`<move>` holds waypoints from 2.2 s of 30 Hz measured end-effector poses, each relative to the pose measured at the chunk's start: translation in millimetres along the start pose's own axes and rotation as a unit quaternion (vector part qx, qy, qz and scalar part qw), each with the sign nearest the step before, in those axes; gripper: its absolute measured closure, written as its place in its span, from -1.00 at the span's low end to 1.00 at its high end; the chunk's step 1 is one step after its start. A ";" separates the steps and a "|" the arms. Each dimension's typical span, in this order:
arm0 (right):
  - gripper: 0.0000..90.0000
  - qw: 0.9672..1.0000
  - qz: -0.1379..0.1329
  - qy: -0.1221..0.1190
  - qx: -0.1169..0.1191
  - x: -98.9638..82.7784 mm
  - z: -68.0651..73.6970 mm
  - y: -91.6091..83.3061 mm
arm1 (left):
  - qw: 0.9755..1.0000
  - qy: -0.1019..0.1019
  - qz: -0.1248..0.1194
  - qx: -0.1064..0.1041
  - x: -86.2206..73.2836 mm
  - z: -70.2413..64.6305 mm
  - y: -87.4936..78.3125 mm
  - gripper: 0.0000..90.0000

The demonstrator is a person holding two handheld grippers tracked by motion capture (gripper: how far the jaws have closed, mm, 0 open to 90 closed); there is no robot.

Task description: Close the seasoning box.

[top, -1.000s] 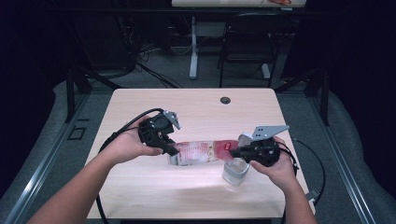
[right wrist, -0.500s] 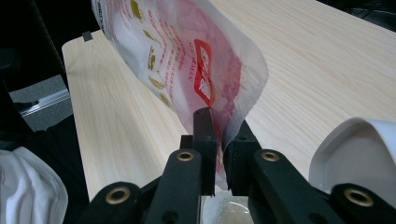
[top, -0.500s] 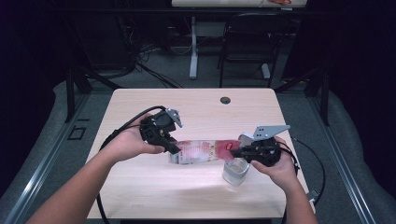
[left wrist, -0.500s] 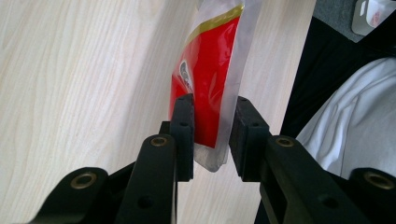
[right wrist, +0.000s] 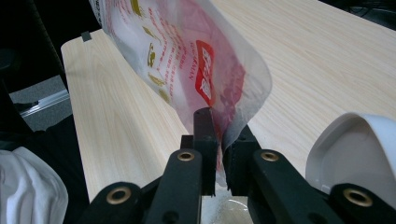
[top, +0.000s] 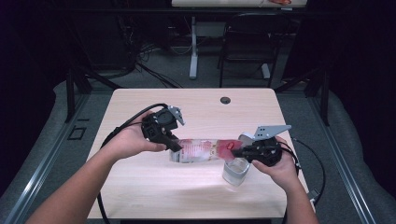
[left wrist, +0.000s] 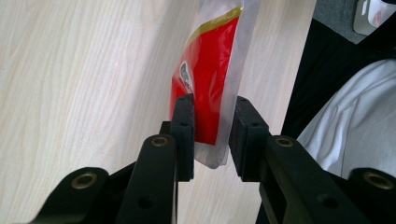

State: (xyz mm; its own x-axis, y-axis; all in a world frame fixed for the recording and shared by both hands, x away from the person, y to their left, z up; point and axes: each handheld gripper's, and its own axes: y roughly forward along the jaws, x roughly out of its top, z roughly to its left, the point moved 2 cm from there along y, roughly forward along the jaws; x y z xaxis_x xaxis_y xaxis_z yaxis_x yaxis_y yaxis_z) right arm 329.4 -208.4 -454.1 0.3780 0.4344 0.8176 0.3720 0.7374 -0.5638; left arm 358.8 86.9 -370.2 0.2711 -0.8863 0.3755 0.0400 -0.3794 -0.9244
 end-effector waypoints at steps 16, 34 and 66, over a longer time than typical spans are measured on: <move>0.78 1.000 -0.004 0.003 -0.002 0.2 -0.6 -3.2 | 1.000 0.001 -0.001 -0.001 4.6 -0.2 -2.4 0.64; 0.88 1.000 -0.024 0.001 -0.009 2.6 -0.1 -15.1 | 1.000 0.006 -0.005 0.004 9.2 -0.8 -5.5 0.64; 0.99 1.000 -0.019 0.005 -0.007 -1.9 -3.4 -16.9 | 1.000 0.013 -0.005 0.008 20.3 -0.1 -10.4 0.65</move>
State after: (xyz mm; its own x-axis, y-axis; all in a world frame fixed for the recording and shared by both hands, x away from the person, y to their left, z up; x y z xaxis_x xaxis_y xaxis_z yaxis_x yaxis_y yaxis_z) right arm 325.3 -223.5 -446.6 0.3724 0.4010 0.8370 0.3979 0.7458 -0.5343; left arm 363.8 72.8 -352.9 0.2458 -0.8894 0.3853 0.0571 -0.3835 -0.9218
